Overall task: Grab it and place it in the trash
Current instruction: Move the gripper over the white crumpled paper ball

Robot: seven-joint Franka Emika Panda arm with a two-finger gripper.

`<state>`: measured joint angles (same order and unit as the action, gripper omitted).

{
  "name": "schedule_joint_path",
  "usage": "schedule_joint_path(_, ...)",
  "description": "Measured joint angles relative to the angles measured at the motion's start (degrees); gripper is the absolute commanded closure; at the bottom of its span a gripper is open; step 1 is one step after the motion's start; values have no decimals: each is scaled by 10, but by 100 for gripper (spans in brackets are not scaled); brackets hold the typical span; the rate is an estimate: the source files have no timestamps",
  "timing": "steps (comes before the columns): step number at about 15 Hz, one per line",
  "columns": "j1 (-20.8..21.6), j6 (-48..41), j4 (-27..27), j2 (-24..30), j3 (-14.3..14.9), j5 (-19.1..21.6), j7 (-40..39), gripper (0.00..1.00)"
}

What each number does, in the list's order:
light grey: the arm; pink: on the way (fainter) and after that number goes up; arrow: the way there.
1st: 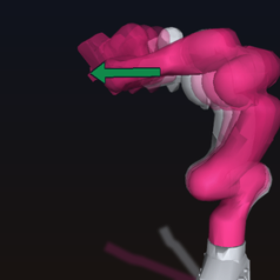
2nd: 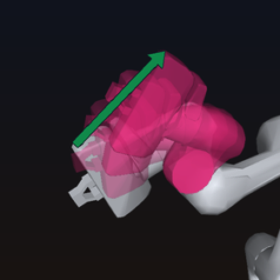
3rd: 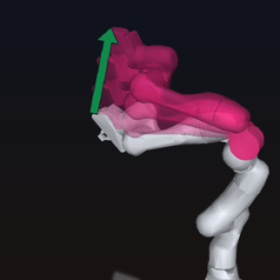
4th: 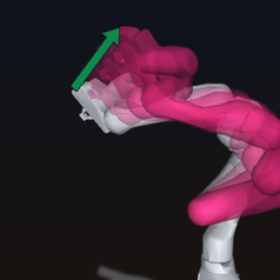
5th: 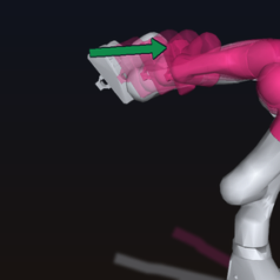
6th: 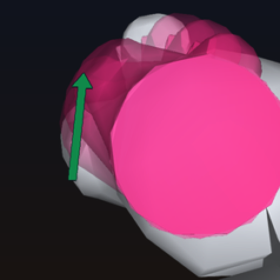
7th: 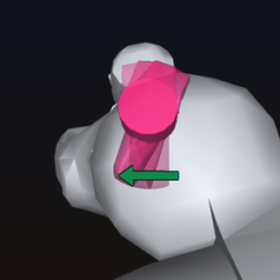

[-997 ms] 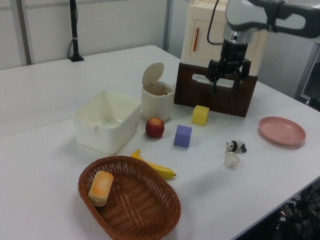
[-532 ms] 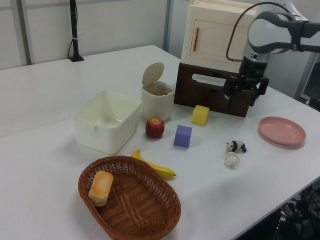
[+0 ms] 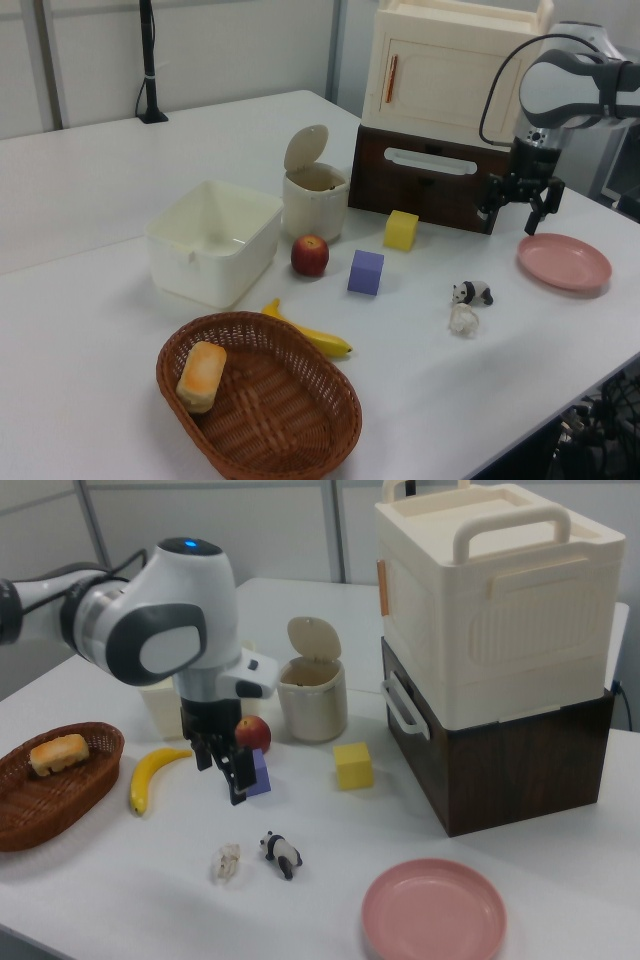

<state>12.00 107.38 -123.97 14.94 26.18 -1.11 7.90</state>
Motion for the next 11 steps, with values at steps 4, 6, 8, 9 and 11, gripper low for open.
schedule_joint_path(4, 49, 21, -1, -38, 43, -1, 3, 0)
schedule_joint_path(6, 59, 28, -1, -60, 43, -1, 5, 0)
schedule_joint_path(8, 69, 33, -1, -81, 43, -1, 7, 0)
schedule_joint_path(9, 73, 35, -1, -90, 43, -1, 8, 0)
schedule_joint_path(11, 79, 43, 0, -106, 43, -1, 9, 0)
